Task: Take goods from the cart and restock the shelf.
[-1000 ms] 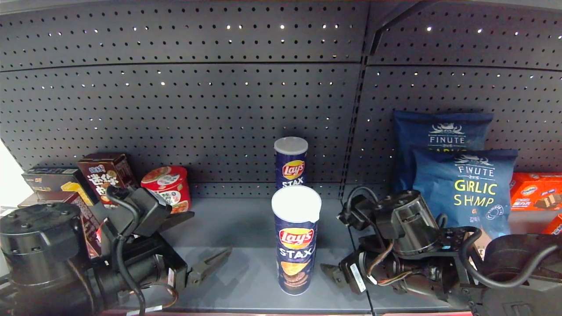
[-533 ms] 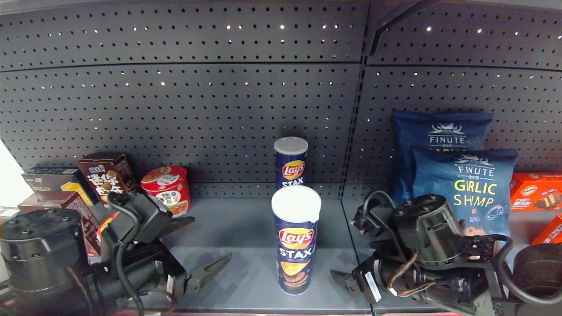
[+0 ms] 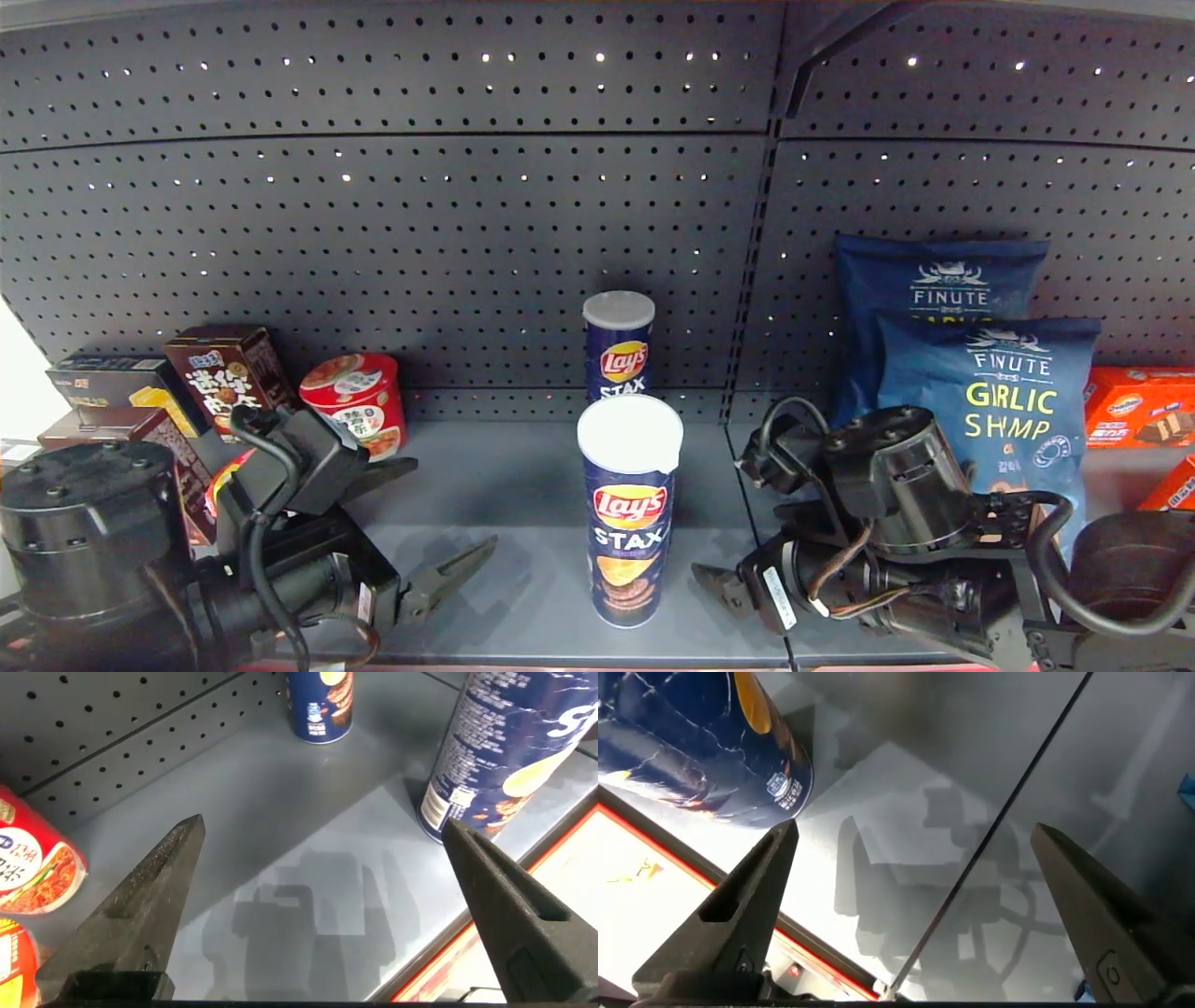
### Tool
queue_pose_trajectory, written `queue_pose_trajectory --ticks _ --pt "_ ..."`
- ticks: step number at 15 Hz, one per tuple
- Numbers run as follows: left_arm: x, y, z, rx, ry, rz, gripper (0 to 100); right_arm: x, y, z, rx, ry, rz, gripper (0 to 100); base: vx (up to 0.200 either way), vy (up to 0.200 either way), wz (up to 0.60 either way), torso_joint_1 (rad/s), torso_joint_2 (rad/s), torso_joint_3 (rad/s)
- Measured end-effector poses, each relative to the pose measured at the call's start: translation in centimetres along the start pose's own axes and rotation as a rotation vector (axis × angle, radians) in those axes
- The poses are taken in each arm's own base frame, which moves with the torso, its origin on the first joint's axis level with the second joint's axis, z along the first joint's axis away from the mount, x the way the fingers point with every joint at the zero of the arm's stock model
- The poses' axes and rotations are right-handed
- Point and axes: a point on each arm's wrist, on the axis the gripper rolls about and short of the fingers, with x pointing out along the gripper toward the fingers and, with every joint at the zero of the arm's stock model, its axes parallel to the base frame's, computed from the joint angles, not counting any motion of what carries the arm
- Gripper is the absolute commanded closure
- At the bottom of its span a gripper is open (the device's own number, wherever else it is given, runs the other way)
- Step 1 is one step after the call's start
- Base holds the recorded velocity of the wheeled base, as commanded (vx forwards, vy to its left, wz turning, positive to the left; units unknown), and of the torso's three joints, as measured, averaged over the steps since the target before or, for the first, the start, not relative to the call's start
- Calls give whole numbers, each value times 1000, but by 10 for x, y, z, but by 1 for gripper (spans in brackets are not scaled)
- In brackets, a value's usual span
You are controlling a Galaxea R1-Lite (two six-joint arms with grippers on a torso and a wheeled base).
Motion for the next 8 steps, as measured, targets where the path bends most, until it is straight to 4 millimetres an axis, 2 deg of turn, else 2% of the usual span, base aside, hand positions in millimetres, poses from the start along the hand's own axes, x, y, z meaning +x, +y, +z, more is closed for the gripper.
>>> queue_pose_trajectory --ticks 8 --pt "4 -1 0 0 6 -7 0 2 3 -1 -8 4 12 0 0 0 0 0 0 0"
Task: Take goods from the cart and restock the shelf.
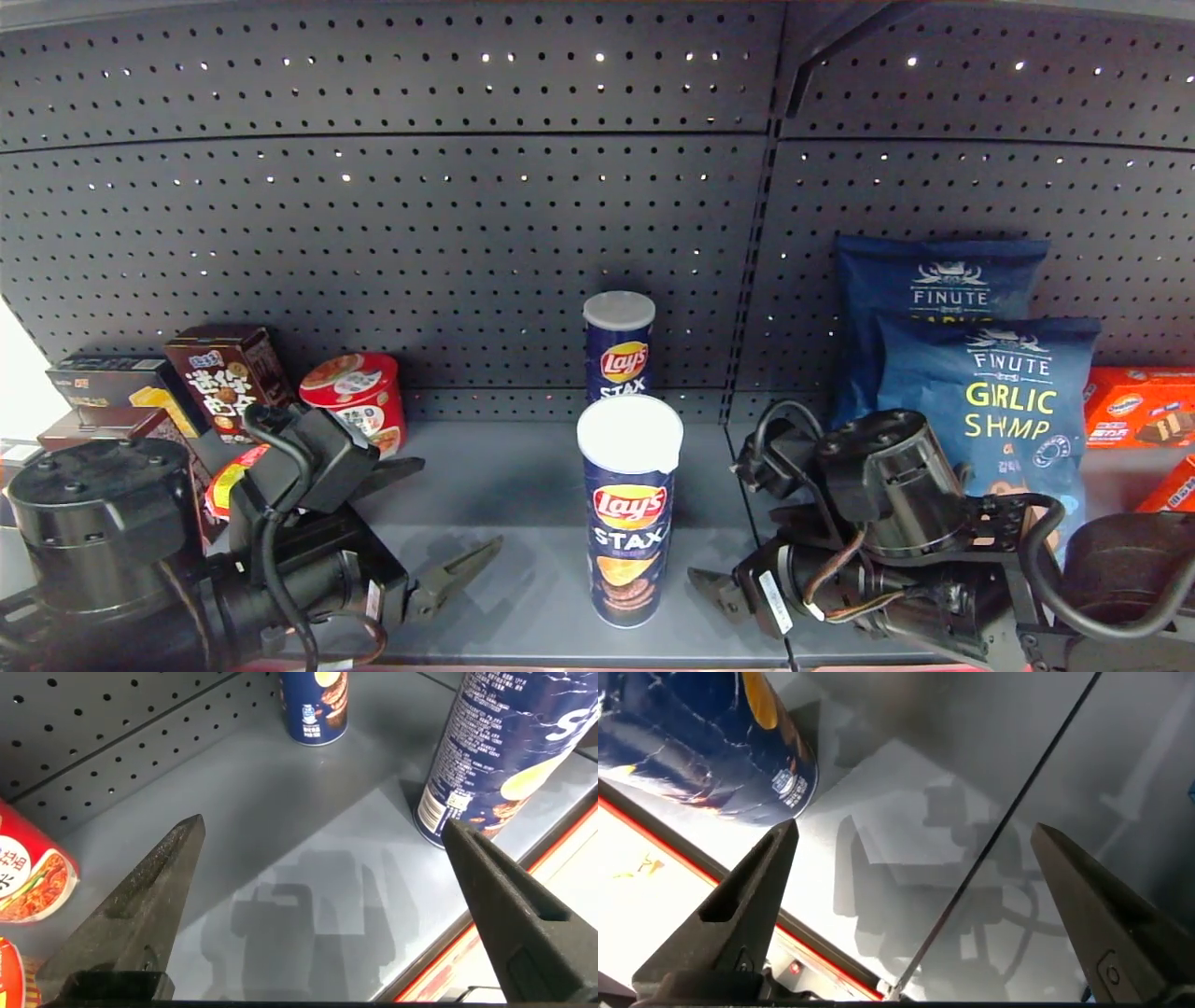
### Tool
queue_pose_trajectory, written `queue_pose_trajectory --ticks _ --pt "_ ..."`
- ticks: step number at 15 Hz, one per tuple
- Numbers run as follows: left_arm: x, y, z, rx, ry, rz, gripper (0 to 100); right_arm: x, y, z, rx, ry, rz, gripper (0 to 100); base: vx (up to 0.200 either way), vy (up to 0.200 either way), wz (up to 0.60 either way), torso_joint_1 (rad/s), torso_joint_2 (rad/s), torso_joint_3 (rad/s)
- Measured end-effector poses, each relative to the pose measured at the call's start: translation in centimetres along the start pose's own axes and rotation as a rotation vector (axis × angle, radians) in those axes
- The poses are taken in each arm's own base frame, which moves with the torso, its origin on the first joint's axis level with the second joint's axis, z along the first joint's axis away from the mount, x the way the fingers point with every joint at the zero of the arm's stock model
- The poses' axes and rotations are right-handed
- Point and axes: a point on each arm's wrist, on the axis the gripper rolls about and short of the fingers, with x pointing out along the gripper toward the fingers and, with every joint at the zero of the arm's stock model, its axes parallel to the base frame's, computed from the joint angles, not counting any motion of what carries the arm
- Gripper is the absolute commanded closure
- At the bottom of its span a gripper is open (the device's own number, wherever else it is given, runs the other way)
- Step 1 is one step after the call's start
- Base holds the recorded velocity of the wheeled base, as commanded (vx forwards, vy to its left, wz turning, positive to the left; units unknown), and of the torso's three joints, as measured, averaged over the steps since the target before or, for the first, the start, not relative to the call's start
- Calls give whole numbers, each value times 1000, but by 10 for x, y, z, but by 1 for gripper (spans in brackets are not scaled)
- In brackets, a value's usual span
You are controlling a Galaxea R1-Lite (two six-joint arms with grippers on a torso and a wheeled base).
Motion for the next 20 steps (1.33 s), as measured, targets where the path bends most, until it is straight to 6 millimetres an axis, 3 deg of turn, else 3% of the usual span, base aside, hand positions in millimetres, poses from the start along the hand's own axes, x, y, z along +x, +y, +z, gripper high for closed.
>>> queue_pose_trajectory --ticks 7,20 --pt "0 0 0 -1 0 0 0 7 12 4 -20 -5 29 0 0 0 0 0 0 0" --pt "1 0 0 -1 0 0 0 15 17 4 -25 0 34 0 0 0 0 0 0 0"
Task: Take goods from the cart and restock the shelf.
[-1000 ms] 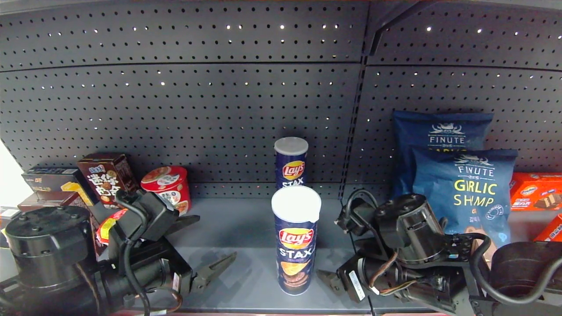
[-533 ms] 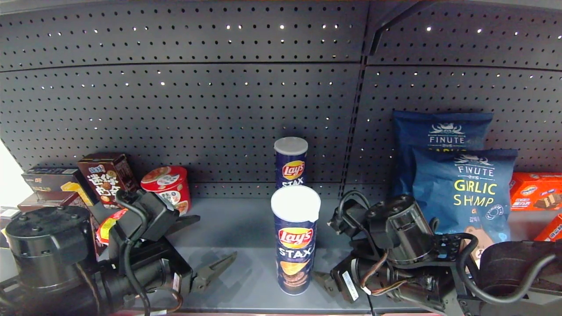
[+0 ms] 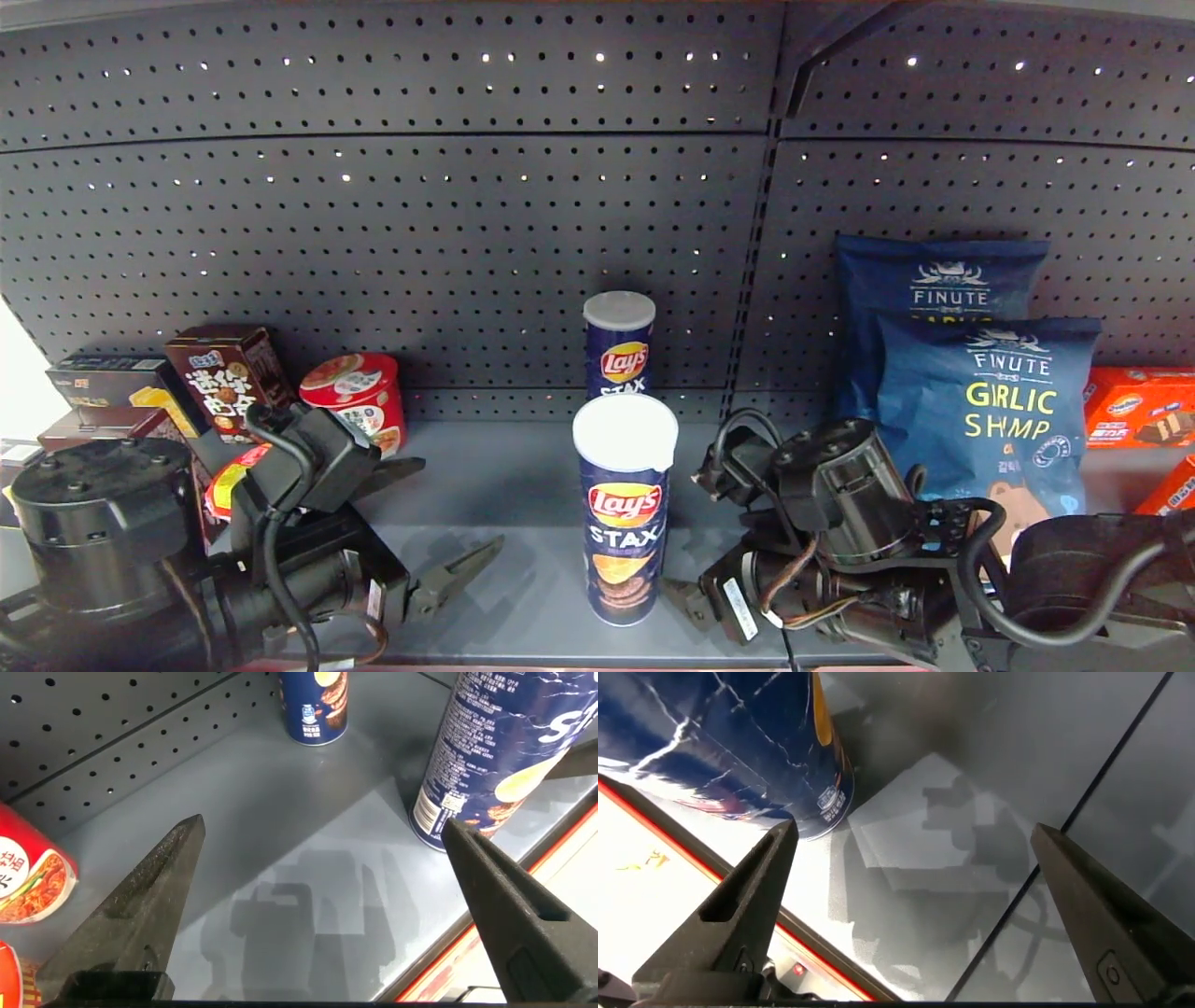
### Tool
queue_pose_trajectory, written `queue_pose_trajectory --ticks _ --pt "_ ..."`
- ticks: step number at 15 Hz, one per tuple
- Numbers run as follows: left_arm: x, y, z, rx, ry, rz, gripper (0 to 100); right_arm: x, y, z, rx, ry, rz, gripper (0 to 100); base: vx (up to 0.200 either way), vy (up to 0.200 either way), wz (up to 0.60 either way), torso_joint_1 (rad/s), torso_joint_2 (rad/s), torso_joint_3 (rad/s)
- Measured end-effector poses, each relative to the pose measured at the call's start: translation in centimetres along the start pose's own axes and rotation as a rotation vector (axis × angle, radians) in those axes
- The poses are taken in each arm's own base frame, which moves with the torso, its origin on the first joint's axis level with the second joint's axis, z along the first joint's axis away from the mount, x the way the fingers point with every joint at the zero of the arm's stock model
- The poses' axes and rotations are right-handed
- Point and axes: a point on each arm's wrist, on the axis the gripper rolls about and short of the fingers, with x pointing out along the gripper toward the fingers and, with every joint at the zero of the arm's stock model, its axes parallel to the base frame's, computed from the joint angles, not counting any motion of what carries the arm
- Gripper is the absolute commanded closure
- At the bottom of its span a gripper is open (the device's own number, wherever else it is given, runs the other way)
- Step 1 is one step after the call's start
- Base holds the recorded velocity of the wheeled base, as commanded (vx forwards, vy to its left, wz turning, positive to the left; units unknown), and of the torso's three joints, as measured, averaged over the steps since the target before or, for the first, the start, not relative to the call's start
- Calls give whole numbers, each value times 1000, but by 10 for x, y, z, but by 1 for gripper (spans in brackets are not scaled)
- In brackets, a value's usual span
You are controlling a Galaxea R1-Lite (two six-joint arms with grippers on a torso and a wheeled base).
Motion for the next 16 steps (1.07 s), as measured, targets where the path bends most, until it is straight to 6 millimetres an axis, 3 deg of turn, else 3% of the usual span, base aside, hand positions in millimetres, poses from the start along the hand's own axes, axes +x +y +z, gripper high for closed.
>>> queue_pose_trajectory --ticks 7,11,16 --pt "-2 -1 -3 -4 11 -2 0 -4 -1 -1 1 0 0 0 0 0 0 0 0 0" --pt "-2 -1 -3 -3 13 -3 0 -23 -7 -9 5 -8 -2 0 0 0 0 0 0 0" --pt "-9 -1 -1 -3 -4 6 0 -64 -25 -11 45 -91 -24 0 0 0 0 0 0 0"
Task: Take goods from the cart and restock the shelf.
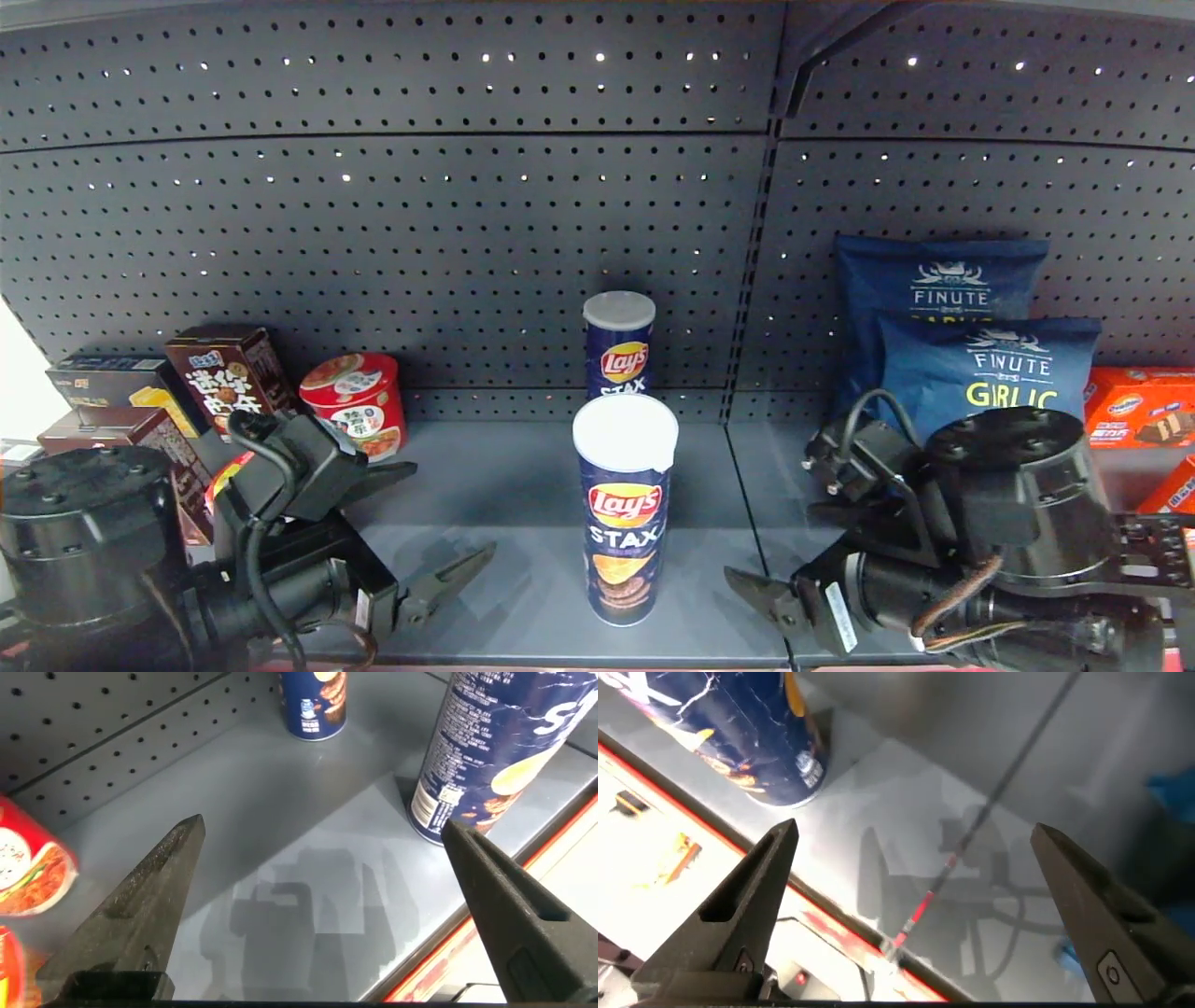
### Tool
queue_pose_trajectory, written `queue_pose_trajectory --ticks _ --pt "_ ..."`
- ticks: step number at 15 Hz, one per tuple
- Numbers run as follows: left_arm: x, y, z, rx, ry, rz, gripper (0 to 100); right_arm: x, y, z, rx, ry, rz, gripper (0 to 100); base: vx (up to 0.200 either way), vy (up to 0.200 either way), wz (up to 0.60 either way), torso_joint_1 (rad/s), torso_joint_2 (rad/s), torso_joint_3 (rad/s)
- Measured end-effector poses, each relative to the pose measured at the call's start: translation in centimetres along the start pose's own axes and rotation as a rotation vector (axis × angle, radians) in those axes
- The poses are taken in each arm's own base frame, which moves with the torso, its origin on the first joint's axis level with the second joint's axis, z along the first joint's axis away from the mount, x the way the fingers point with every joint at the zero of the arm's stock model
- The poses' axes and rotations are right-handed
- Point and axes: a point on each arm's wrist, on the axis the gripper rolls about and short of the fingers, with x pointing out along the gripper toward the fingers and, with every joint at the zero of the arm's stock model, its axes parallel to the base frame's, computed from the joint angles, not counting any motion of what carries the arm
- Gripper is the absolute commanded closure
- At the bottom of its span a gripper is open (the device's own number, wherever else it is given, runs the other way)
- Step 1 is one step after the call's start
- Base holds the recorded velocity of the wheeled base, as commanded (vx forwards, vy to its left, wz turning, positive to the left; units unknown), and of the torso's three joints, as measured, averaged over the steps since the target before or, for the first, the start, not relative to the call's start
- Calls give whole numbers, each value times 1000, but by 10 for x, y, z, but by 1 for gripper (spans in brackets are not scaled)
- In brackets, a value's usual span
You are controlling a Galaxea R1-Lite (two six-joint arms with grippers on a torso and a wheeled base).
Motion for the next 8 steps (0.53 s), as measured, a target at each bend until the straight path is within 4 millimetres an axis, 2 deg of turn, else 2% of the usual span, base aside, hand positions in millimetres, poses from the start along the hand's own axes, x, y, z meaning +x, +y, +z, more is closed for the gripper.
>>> queue_pose_trajectory --ticks 4,8 --pt "-29 4 -1 -5 -45 65 0 -38 -19 -13 33 -53 -37 0 0 0 0 0 0 0" --pt "-63 9 -5 -14 -99 177 0 -84 -43 -40 82 -97 -118 0 0 0 0 0 0 0"
